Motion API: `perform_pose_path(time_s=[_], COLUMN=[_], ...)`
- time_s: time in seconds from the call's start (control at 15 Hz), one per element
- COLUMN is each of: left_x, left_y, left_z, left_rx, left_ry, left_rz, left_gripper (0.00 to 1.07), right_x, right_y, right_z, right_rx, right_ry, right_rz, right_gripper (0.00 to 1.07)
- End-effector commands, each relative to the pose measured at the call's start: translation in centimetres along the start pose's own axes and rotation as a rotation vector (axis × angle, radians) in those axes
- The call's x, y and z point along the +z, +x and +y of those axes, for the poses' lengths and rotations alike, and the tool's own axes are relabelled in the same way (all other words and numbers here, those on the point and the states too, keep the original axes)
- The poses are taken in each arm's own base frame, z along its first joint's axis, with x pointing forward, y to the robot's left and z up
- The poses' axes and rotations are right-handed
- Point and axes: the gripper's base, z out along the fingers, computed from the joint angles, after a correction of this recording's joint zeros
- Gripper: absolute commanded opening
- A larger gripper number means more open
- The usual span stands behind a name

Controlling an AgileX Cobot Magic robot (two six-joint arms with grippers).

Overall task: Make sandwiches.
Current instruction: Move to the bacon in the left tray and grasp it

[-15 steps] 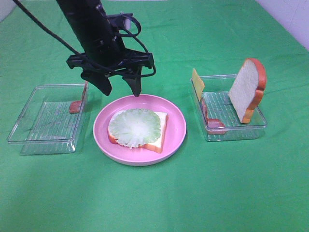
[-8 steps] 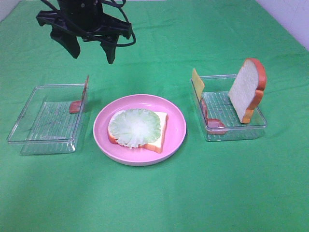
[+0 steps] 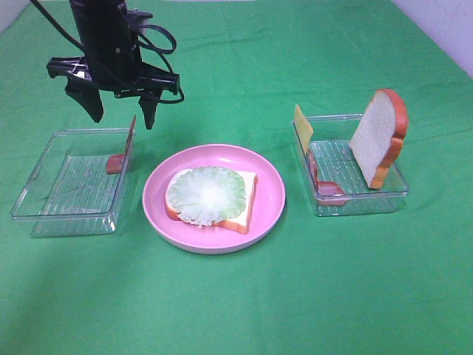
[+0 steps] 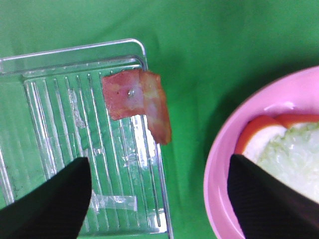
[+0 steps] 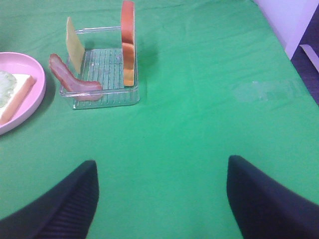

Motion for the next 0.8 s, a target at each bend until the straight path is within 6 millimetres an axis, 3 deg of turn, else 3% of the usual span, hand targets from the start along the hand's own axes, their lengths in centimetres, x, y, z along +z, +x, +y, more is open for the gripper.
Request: perform_pose_path(time_s=[0.07, 0.27, 0.53, 0.8], left_x=[1.43, 2.01, 2.01, 2.05], left_y=[0.04, -0.23, -0.41, -0.53], left_z=[0.06, -0.05, -0.13, -0.12], left_rx=[-0.010, -0.018, -0.038, -0.035], left_ry=[-0.041, -0.038, -0.030, -0.031], left_rz=[0.025, 0.004, -0.017, -0.030], left_gripper=[0.73, 0.72, 0.57, 0.56], right_x=[-0.13, -0.13, -0.13, -0.13], right_y=[0.04, 0.04, 0.04, 0.04], right_z=[-0.02, -0.02, -0.02, -0.02], right_rx=[-0.002, -0.002, -0.002, -0.002], right_ry=[0.007, 0.007, 0.007, 0.007], right_rz=[-0.027, -0.027, -0.027, -0.027], right_gripper=[0.69, 0.69, 0.69, 0.69])
